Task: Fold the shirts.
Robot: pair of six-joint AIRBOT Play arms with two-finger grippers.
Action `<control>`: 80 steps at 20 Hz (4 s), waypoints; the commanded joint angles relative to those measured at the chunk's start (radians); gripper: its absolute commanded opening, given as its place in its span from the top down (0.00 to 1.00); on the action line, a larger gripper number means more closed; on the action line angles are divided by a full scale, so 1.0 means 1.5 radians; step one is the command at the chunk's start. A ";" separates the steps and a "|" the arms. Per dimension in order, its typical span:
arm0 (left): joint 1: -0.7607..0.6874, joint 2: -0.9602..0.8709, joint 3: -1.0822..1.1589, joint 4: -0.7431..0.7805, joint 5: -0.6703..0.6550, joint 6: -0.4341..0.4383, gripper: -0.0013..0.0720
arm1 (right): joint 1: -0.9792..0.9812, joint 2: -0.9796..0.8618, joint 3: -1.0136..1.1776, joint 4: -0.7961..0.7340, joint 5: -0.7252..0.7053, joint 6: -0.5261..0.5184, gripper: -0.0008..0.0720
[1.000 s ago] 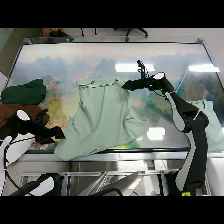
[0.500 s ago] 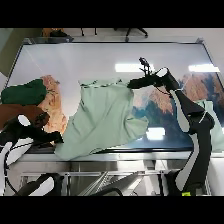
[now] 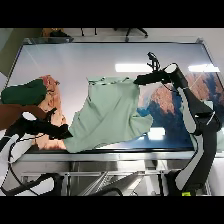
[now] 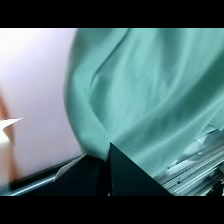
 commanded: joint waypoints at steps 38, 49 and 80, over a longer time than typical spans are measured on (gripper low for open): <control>-0.103 -0.041 0.097 0.026 0.026 -0.111 0.06 | -0.254 0.210 -0.429 -0.043 0.140 -0.105 0.33; -0.275 -0.042 0.040 -0.007 0.179 -0.136 0.97 | -0.213 0.165 -0.429 -0.063 0.175 -0.135 0.34; -0.099 0.144 0.729 0.012 0.046 -0.036 0.97 | -0.172 0.393 -0.009 0.332 0.115 -0.217 0.95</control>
